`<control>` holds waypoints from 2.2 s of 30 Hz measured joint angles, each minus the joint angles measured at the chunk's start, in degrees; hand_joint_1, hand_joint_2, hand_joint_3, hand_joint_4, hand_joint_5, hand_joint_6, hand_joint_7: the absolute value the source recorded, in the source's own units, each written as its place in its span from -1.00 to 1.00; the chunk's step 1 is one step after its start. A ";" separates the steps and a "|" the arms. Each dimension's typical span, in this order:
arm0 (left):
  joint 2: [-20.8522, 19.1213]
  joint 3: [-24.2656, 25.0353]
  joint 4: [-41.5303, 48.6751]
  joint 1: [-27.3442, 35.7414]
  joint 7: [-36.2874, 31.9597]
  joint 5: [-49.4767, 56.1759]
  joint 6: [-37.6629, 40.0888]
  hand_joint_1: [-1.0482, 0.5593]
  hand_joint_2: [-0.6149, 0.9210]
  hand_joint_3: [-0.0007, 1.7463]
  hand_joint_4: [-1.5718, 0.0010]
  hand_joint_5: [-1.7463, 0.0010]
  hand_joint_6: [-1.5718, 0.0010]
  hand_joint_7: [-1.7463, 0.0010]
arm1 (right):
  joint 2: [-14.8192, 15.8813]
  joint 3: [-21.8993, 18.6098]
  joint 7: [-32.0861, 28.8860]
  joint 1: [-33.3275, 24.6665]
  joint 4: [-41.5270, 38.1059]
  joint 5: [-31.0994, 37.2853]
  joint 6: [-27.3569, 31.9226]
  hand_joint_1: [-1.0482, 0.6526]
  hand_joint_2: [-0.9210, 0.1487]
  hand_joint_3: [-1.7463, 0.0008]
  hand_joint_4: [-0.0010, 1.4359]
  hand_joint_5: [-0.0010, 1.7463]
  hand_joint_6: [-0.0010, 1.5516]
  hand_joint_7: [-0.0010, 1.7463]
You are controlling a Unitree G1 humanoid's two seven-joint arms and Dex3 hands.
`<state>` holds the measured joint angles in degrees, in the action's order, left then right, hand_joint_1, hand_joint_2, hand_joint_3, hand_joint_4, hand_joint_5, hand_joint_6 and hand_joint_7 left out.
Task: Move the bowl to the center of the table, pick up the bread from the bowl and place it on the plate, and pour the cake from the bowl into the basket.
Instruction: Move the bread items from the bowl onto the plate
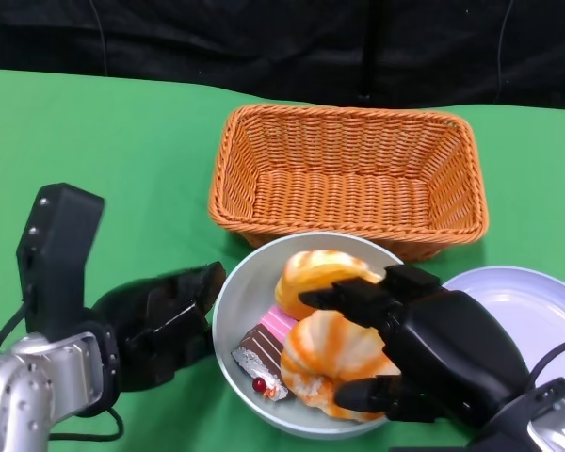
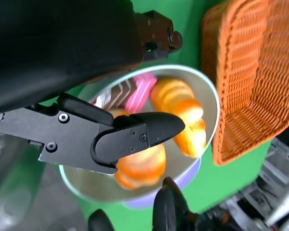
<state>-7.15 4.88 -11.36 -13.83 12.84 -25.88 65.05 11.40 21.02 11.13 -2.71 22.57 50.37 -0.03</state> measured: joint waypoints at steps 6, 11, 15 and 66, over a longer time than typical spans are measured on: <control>-1.47 -3.46 -3.27 2.92 -0.38 4.63 -8.19 -0.41 1.00 -0.28 0.78 0.89 0.82 0.93 | 1.83 0.57 -2.25 2.86 -6.01 3.15 -0.41 -0.51 -0.95 1.00 -0.72 -0.05 -0.44 -0.75; -1.76 -3.75 -4.04 4.57 -0.39 6.19 -12.42 -0.45 1.00 -0.31 0.77 0.87 0.80 0.94 | 1.89 1.65 -3.34 4.70 -9.01 4.36 -0.38 -0.52 -0.98 0.99 -0.76 -0.05 -0.44 -0.78; -1.77 -4.12 -5.26 4.98 -0.61 6.64 -13.43 -0.46 1.00 -0.33 0.76 0.86 0.79 0.95 | 1.90 2.04 -3.37 5.29 -10.50 5.16 -0.09 -0.49 -0.93 1.00 -0.60 -0.11 -0.33 -0.82; 0.62 -0.61 -4.37 6.01 -1.58 5.48 -15.86 -0.36 1.00 -0.26 0.83 0.81 0.79 0.99 | -8.23 -20.79 -23.55 -0.95 4.28 -30.02 -12.01 0.22 0.19 -0.93 0.46 1.00 0.01 0.90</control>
<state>-6.52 4.27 -15.72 -7.82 11.26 -20.39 49.20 3.17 0.24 -12.42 -3.66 26.85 20.35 -12.04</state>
